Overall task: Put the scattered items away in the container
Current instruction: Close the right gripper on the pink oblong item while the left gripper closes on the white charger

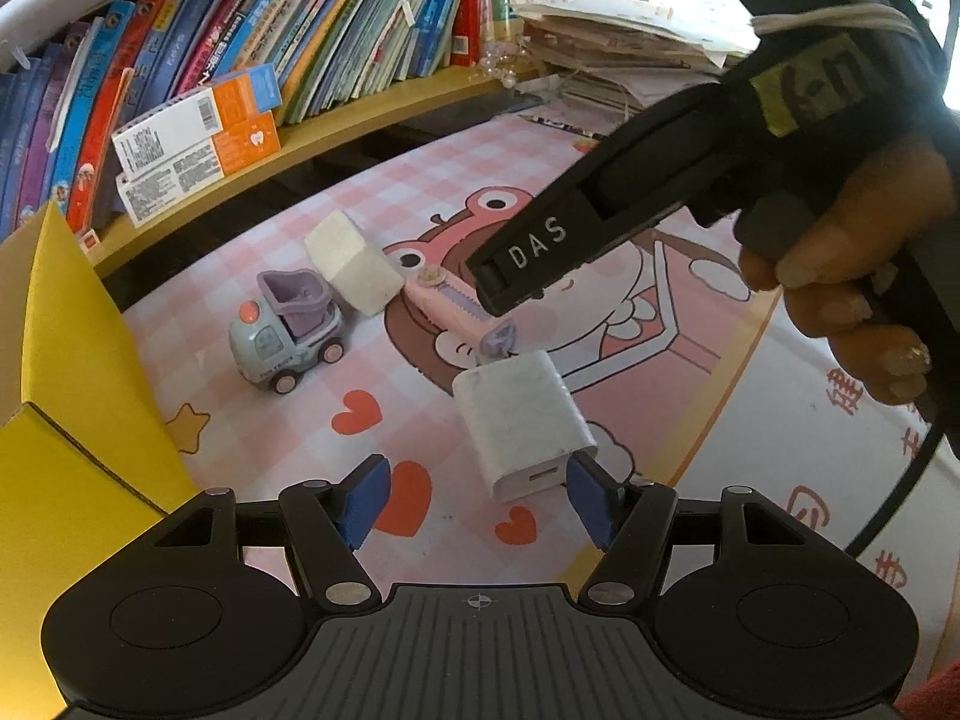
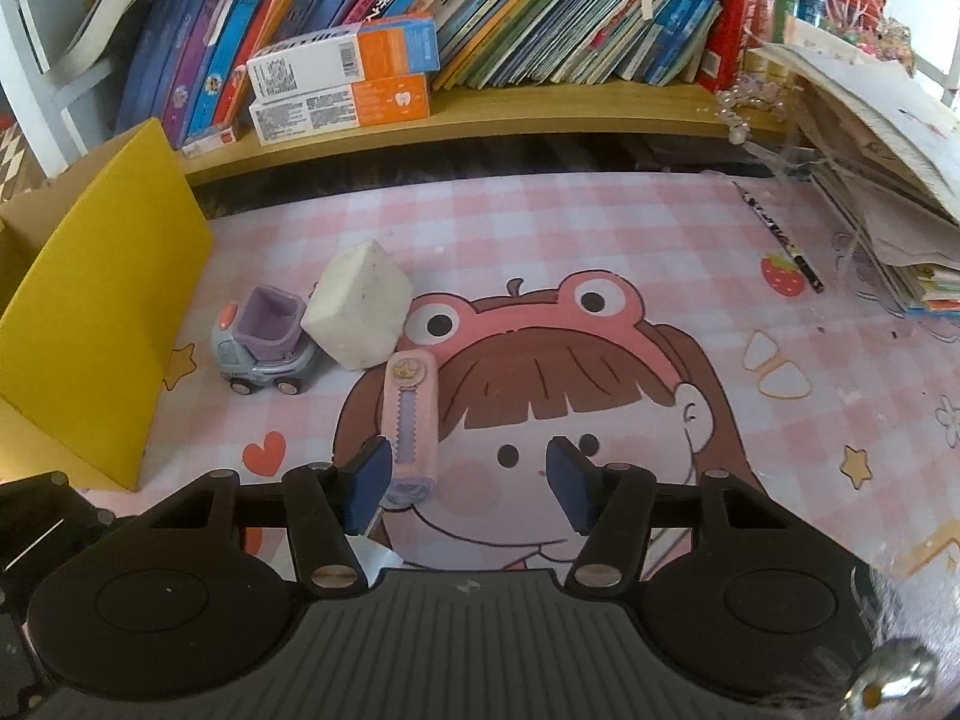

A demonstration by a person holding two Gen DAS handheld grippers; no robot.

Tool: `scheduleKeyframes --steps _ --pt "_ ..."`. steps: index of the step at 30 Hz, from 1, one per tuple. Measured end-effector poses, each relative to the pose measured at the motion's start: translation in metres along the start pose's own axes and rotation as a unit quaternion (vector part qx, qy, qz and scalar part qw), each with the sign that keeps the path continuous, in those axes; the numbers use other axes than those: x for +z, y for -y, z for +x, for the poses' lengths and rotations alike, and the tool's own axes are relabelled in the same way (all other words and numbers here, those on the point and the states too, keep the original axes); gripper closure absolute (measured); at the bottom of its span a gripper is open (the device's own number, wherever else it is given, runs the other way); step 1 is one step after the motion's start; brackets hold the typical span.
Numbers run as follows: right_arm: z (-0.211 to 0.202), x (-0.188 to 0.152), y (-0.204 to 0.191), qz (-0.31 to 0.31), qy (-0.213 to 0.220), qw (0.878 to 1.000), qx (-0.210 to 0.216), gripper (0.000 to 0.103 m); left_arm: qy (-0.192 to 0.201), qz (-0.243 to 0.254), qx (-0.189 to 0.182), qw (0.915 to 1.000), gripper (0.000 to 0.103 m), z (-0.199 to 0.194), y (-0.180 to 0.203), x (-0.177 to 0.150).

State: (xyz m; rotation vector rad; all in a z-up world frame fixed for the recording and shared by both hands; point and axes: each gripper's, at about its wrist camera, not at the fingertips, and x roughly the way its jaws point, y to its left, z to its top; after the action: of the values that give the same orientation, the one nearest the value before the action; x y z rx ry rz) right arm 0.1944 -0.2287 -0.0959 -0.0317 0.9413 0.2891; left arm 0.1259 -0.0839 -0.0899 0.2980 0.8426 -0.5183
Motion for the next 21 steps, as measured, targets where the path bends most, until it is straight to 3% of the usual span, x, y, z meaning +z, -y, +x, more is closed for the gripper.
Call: scheduleKeyframes --steps 5,21 --pt "0.010 0.002 0.000 0.012 -0.012 1.000 0.010 0.049 -0.005 -0.012 0.008 0.9999 0.057 0.001 -0.009 -0.002" --pt "0.015 0.006 -0.002 0.001 -0.009 1.000 0.005 0.049 -0.008 -0.015 0.006 0.9998 0.057 0.004 -0.009 -0.001"
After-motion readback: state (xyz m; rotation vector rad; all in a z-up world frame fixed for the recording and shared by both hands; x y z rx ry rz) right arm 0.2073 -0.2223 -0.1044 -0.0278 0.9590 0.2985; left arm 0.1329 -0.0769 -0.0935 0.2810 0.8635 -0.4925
